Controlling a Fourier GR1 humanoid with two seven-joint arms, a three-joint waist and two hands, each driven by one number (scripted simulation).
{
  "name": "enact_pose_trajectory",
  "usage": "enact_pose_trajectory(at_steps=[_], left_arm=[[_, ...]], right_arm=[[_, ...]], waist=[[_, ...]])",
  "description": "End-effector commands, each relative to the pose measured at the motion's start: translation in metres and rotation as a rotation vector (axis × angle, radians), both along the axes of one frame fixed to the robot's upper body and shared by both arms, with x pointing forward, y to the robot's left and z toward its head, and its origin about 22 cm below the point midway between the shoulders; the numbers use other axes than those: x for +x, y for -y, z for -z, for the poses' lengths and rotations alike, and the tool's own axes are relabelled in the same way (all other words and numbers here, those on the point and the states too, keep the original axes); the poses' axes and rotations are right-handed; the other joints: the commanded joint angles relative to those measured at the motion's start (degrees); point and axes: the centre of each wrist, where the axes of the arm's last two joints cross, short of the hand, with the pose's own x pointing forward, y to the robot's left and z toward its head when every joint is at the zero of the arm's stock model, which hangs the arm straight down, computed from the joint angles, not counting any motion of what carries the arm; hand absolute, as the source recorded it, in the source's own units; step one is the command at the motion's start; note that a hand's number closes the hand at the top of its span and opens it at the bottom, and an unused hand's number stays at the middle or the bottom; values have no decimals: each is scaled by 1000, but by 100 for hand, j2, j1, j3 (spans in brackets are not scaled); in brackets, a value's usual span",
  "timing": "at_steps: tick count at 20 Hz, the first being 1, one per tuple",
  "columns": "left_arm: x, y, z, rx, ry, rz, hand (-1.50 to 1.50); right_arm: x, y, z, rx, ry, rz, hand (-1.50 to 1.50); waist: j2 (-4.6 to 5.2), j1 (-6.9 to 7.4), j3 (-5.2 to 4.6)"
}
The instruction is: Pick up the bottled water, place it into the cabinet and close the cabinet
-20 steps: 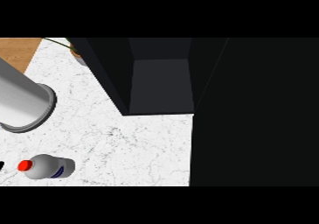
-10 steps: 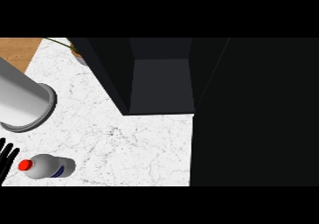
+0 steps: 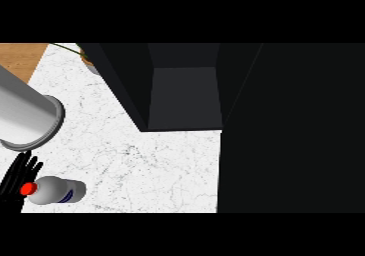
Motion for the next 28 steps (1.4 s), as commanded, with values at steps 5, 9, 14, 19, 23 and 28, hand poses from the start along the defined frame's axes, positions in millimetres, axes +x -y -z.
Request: enact_pose_trajectory(at_steps=[5,9,14,19,23,28], left_arm=[[11,10,44,8,-60,-35,-150],[4,0,67,-15,-18,-58,-150],[12,-4,84,-153,-24,-37,-150],[7,-2,94,-217,14,66,-150],[18,2,105,-241,41,54,150],[21,3,111,-414,67,55,150]], right_arm=[[-28,-12,-48,81,65,-70,-150],[-26,-4,-33,86,79,-56,-150],[-36,-4,-38,89,73,-62,-150],[-36,-10,-42,93,62,-48,-150],[-42,0,-37,71,70,-48,-150],[-38,-4,-39,64,76,-30,-150]], waist=[[-1,-21,-3],[-2,20,0],[-1,-50,-9],[8,51,-7],[1,4,-4],[22,51,-15]])
